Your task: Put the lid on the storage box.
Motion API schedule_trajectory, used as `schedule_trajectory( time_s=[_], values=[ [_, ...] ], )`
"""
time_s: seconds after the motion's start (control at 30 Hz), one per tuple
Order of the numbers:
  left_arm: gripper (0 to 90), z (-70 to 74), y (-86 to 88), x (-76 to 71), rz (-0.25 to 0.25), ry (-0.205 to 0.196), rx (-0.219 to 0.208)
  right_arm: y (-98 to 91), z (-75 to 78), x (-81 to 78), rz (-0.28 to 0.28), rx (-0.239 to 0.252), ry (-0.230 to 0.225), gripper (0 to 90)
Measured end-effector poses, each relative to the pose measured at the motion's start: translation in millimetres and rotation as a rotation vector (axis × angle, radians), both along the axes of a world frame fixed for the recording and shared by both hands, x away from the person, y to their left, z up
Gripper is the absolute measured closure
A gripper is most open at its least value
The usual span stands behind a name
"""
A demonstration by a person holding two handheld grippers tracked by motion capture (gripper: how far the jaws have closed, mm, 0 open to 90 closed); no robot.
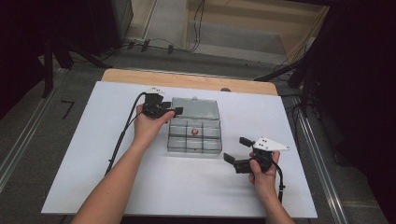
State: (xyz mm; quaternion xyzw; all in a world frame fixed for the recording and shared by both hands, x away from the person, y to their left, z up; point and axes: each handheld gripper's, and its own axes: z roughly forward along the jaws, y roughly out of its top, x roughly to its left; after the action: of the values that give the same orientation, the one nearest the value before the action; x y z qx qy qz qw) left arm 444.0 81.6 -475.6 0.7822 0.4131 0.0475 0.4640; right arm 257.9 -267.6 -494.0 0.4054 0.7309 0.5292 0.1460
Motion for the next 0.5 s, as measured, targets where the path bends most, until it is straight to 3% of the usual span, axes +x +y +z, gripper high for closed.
schedule_trajectory(
  time_s=[0.07,0.23,0.5],
  values=[
    [31.8,-3.0,0.0,2.4,0.003,0.023,0.012,1.0,0.6,3.0,0.001,-0.002,-0.001,0.0],
    [33.5,-10.0,2.6,8.5,0.026,0.069,-0.004,6.7,5.0,13.5,0.001,0.012,-0.001,0.0],
    [34.5,-18.2,1.6,12.9,0.030,0.103,-0.003,16.2,12.7,40.9,-0.022,0.015,0.021,0.0]
  ],
)
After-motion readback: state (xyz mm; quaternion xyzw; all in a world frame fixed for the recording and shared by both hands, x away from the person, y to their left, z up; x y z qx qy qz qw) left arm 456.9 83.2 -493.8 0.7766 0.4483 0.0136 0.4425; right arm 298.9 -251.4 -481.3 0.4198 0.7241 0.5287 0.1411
